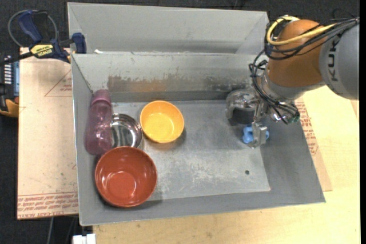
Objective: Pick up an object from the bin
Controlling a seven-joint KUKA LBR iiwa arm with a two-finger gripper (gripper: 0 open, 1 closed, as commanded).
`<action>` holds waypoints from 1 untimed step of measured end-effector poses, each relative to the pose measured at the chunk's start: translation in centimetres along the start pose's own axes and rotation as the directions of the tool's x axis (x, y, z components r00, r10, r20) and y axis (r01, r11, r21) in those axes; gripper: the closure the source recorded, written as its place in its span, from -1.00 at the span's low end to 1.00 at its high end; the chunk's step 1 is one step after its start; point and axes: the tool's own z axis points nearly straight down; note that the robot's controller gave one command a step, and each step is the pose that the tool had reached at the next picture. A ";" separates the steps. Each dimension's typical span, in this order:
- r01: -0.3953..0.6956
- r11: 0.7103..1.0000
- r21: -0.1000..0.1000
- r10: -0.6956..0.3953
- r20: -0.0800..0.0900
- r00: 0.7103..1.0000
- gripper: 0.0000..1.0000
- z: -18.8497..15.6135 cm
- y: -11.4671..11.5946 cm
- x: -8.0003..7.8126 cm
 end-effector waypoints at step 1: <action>-0.231 0.973 -0.005 0.231 -0.003 0.973 -1.00 -4.4 -3.4 1.7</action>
Offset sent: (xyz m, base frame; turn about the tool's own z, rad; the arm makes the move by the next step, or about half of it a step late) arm -0.0017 -0.0546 0.0075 -0.2222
